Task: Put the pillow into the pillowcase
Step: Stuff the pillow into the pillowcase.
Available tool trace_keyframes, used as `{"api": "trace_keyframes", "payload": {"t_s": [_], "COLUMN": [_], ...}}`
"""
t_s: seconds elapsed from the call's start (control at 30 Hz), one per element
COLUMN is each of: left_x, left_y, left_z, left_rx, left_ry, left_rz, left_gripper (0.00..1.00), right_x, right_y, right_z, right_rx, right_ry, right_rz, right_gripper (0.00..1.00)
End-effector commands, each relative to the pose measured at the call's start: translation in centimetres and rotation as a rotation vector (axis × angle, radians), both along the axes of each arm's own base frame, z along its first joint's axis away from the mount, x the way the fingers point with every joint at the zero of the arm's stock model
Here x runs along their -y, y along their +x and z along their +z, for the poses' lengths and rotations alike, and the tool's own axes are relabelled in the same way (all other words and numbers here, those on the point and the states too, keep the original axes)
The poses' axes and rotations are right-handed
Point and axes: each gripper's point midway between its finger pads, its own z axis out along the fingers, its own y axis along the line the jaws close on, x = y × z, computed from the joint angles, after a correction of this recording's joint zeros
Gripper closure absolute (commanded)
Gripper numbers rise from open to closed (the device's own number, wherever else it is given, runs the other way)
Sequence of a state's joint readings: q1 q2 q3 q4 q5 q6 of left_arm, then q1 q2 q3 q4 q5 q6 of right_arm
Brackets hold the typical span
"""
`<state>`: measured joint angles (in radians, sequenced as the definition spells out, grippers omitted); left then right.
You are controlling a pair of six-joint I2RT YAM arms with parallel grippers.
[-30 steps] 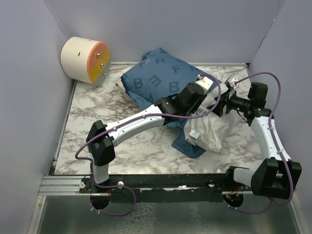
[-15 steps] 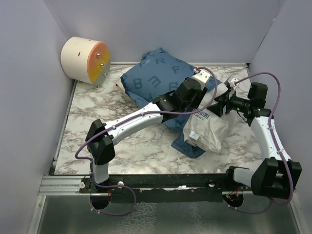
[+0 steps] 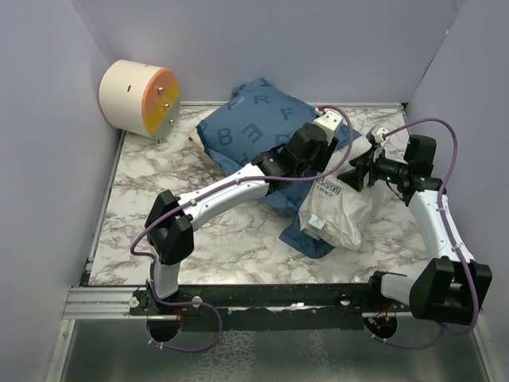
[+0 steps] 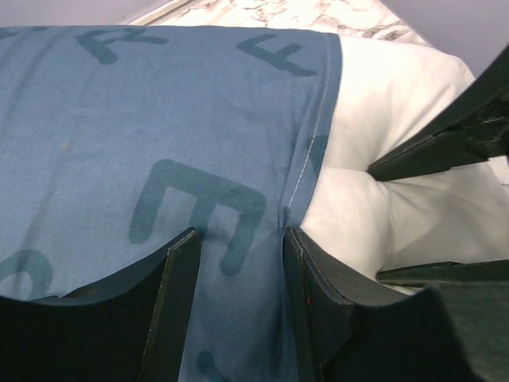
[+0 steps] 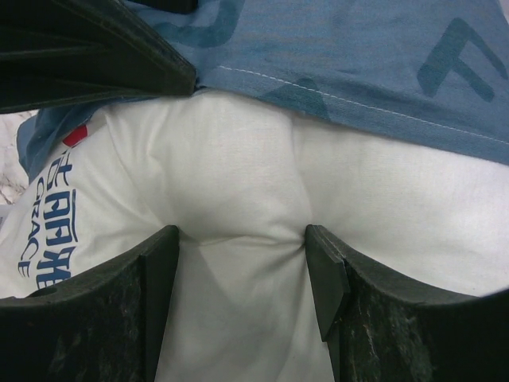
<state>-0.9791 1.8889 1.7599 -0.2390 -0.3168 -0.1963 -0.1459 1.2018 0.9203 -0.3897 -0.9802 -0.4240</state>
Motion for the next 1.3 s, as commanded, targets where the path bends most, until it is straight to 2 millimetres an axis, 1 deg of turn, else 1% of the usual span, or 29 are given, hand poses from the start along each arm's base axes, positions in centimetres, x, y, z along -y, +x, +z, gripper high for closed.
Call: {"api": "trace_keyframes", "payload": {"t_s": [0.0,0.13,0.2,0.27,0.37,0.43,0.53,0.57,0.6,0.63,0.77,0.87,0.93,0.97,1.0,1.03,1.07,1.1,1.13,1.2,1.23,1.27], "left_x": [2.3,2.8,2.6,1.8,0.6,0.2,0.2,0.3,0.3,0.4,1.6,3.1,4.2,4.7,5.1,5.5,5.8,5.9,5.9,5.7,5.5,5.5], "left_y": [-2.1,-3.6,-3.7,-2.9,-1.6,-1.1,-0.9,-1.0,-1.1,-1.2,-2.7,-5.0,-7.3,-8.3,-9.3,-10.3,-11.3,-12.1,-12.9,-13.9,-14.4,-14.6], "left_z": [1.3,1.0,0.4,-0.2,-0.3,0.1,0.7,1.0,1.2,1.5,3.7,6.0,7.6,8.4,9.0,9.7,10.3,11.0,11.7,12.8,13.1,12.8], "left_rx": [-0.036,-0.046,-0.041,-0.029,0.002,0.021,0.031,0.032,0.032,0.031,0.01,-0.021,-0.062,-0.08,-0.104,-0.125,-0.148,-0.165,-0.175,-0.194,-0.2,-0.217], "left_ry": [-0.084,-0.067,-0.033,0.007,0.051,0.065,0.068,0.062,0.057,0.047,-0.039,-0.145,-0.23,-0.269,-0.311,-0.35,-0.391,-0.427,-0.466,-0.532,-0.561,-0.58], "left_rz": [-0.145,-0.209,-0.197,-0.148,-0.064,-0.035,-0.034,-0.04,-0.044,-0.051,-0.134,-0.259,-0.376,-0.425,-0.475,-0.523,-0.566,-0.601,-0.632,-0.664,-0.678,-0.683], "left_gripper": [0.5,0.48,0.48,0.5,0.62,0.69,0.84,0.91,1.0,1.0,1.0,1.0,1.0,1.0,1.0,1.0,1.0,1.0,1.0,1.0,1.0,1.0], "right_x": [-0.6,-0.6,-0.7,-0.7,-0.7,-0.7,-0.7,-0.7,-0.7,-0.7,-1.0,-1.8,-2.5,-2.8,-3.2,-3.4,-3.6,-3.7,-3.9,-4.3,-4.6,-4.9], "right_y": [-1.5,-1.5,-1.5,-1.5,-1.6,-1.6,-1.6,-1.5,-1.5,-1.5,-1.8,-2.1,-1.8,-1.5,-1.1,-0.5,0.1,0.7,1.1,1.6,1.6,1.3], "right_z": [-2.3,-2.2,-2.2,-2.2,-2.2,-2.2,-2.2,-2.2,-2.2,-2.2,-1.7,-0.8,-0.6,-0.7,-0.8,-0.7,-0.6,-0.2,0.4,2.5,3.9,5.3], "right_rx": [-0.108,-0.106,-0.106,-0.109,-0.107,-0.108,-0.108,-0.108,-0.11,-0.11,-0.088,-0.067,-0.075,-0.081,-0.082,-0.084,-0.089,-0.088,-0.1,-0.055,-0.046,-0.006], "right_ry": [0.029,0.029,0.03,0.031,0.031,0.032,0.033,0.032,0.033,0.033,0.043,0.097,0.126,0.128,0.13,0.139,0.159,0.178,0.21,0.257,0.3,0.328], "right_rz": [0.028,0.027,0.028,0.028,0.028,0.027,0.027,0.027,0.027,0.027,0.046,0.095,0.12,0.129,0.141,0.142,0.139,0.139,0.14,0.162,0.162,0.168], "right_gripper": [0.36,0.36,0.36,0.36,0.36,0.36,0.36,0.36,0.36,0.36,0.36,0.36,0.37,0.43,0.54,0.72,0.86,0.94,0.98,0.99,0.99,0.99]}}
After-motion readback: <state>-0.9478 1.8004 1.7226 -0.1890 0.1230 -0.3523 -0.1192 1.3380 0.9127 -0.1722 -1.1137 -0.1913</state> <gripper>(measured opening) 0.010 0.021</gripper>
